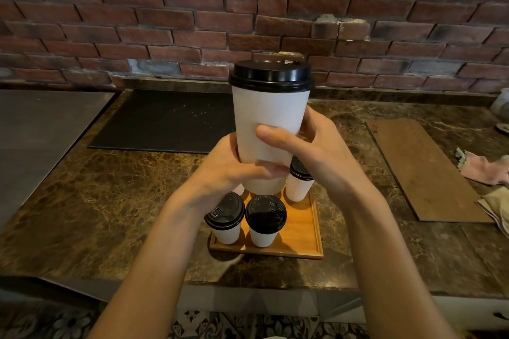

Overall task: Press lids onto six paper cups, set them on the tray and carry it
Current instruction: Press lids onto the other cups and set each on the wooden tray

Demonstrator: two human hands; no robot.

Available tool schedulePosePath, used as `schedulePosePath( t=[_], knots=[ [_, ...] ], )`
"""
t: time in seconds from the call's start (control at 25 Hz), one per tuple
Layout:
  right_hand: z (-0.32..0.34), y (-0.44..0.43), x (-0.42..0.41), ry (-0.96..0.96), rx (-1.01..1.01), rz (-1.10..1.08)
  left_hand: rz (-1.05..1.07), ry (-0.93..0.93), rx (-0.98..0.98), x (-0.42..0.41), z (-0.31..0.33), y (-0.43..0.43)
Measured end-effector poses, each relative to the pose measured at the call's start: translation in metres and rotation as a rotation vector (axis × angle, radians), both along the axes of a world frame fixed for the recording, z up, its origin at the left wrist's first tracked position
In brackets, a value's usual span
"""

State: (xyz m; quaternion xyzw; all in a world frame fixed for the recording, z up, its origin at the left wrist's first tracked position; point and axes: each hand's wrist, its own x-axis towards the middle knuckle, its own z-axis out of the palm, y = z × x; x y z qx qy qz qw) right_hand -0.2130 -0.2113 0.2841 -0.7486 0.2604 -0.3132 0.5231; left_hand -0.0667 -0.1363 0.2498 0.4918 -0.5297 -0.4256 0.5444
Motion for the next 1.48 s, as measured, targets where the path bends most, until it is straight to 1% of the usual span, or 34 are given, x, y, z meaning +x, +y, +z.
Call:
schedulePosePath(
  t=[0.24,0.44,0.56,0.76,0.96,1.2,1.4,1.48],
  knots=[
    [0.002,0.005,0.006,-0.023,-0.078,-0.133,0.199,-0.038,-0.026,-0.008,0.0,-0.005],
    [0.004,0.011,0.013,-0.01,-0.151,-0.239,0.366,-0.02,-0.09,-0.022,0.0,-0.012],
    [0.0,0.014,0.018,0.026,-0.176,-0.304,0.448,-0.08,-0.095,-0.026,-0.003,-0.014],
    [-0.005,0.02,0.025,0.011,-0.162,-0.386,0.5,-0.209,-0.077,-0.029,-0.006,-0.015],
    [-0.005,0.018,0.022,-0.001,-0.174,-0.397,0.455,-0.207,-0.076,-0.027,-0.004,-0.013],
    [0.008,0.01,0.015,-0.021,-0.202,-0.275,0.347,-0.157,-0.099,-0.018,0.004,-0.009],
    [0.005,0.005,0.006,-0.08,-0.054,-0.108,0.204,-0.132,-0.023,-0.008,0.009,-0.002],
    [0.001,0.003,0.003,-0.075,-0.025,-0.044,0.153,-0.127,0.002,-0.005,0.007,0.0]
  ],
)
